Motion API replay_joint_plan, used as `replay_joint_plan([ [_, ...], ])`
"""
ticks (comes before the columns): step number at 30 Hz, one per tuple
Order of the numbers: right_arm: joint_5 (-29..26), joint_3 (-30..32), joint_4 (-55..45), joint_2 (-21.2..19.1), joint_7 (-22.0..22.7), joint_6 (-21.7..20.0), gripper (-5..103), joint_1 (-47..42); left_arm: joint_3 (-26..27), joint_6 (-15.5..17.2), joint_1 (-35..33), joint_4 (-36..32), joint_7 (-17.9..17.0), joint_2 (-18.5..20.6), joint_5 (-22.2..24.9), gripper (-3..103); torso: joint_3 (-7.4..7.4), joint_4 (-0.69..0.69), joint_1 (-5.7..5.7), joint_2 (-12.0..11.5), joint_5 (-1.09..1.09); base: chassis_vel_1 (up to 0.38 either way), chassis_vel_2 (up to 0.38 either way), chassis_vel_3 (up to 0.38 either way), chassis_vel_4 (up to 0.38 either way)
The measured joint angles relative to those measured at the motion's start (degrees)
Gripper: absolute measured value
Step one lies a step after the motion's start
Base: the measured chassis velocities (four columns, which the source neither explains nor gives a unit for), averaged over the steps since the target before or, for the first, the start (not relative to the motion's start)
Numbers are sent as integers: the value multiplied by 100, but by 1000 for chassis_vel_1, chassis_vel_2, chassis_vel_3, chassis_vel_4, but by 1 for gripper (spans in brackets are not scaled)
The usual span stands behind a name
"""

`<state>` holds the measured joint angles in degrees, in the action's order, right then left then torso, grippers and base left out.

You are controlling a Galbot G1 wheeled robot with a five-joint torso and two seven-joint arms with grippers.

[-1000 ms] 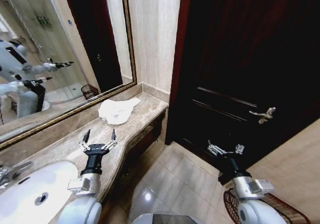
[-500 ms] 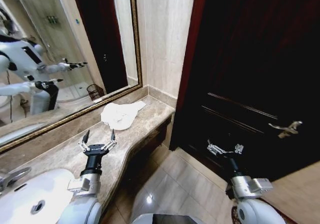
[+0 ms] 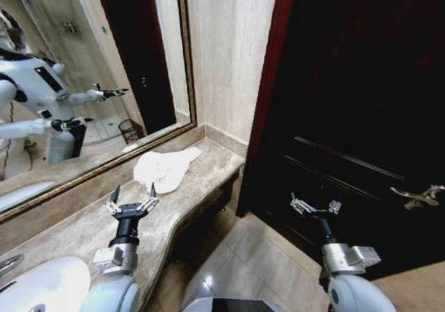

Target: Discard the used towel into the hamper.

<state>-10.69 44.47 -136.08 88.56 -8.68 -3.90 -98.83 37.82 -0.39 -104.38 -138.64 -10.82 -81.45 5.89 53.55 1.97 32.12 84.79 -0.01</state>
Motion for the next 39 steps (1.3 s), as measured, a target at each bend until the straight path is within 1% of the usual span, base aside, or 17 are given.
replay_joint_plan([
  [1,0,0,0,0,0,0,100,0,0,0,0,0,0,0,0,100,0,0,0,0,0,0,0,0,0],
  [5,-1,2,-31,4,-1,-21,100,-10,89,170,21,-27,180,84,157,100,0,0,-2,2,0,0,0,0,0],
  [6,-2,4,-50,4,-2,-51,100,-11,148,243,27,-38,247,118,238,100,0,0,-2,3,0,0,0,0,0],
  [9,-17,7,-76,-17,3,-104,100,-3,258,373,76,-41,294,245,432,100,1,1,-1,3,-1,0,0,0,0],
  [14,-138,17,-125,-74,71,-210,100,0,422,457,132,15,396,417,663,100,1,0,1,3,0,0,0,0,0],
  [17,-299,40,-191,-97,130,-343,100,7,592,497,197,131,476,606,970,100,2,1,1,3,0,0,0,0,0],
  [18,-299,40,-191,-97,130,-343,100,7,592,497,197,131,476,606,970,100,2,1,1,3,0,0,0,0,0],
  [21,-385,34,-193,-93,112,-474,100,77,615,665,343,278,453,795,1325,100,1,0,1,4,-1,0,0,0,0],
  [22,-385,34,-193,-93,112,-474,100,77,615,665,343,278,453,795,1325,100,1,0,1,4,-1,0,0,0,0],
  [26,-434,24,-194,-122,113,-658,100,243,612,832,510,497,413,1026,1595,100,2,0,1,4,0,0,0,0,0],
  [29,-424,0,-195,-138,113,-765,100,306,623,864,593,618,411,1143,1723,100,2,0,2,4,0,0,0,0,0],
  [32,-190,-4,-7,-190,119,-811,100,490,658,894,732,751,414,1331,1939,100,2,1,1,4,-1,0,0,0,0],
  [33,-190,-4,-7,-190,119,-811,100,490,658,894,732,751,414,1331,1939,100,2,1,1,4,-1,0,0,0,0],
  [35,-161,16,138,-249,169,-853,100,577,701,936,860,836,418,1498,2117,100,2,1,2,4,0,0,0,0,0],
  [36,-161,16,138,-249,169,-853,100,577,701,936,860,836,418,1498,2117,100,2,1,2,4,0,0,0,0,0],
  [38,-198,49,235,-334,223,-916,100,608,724,971,1020,972,423,1705,2273,100,2,1,2,4,0,0,0,0,0],
  [39,-198,49,235,-334,223,-916,100,608,724,971,1020,972,423,1705,2273,100,2,1,2,4,0,0,0,0,0],
])
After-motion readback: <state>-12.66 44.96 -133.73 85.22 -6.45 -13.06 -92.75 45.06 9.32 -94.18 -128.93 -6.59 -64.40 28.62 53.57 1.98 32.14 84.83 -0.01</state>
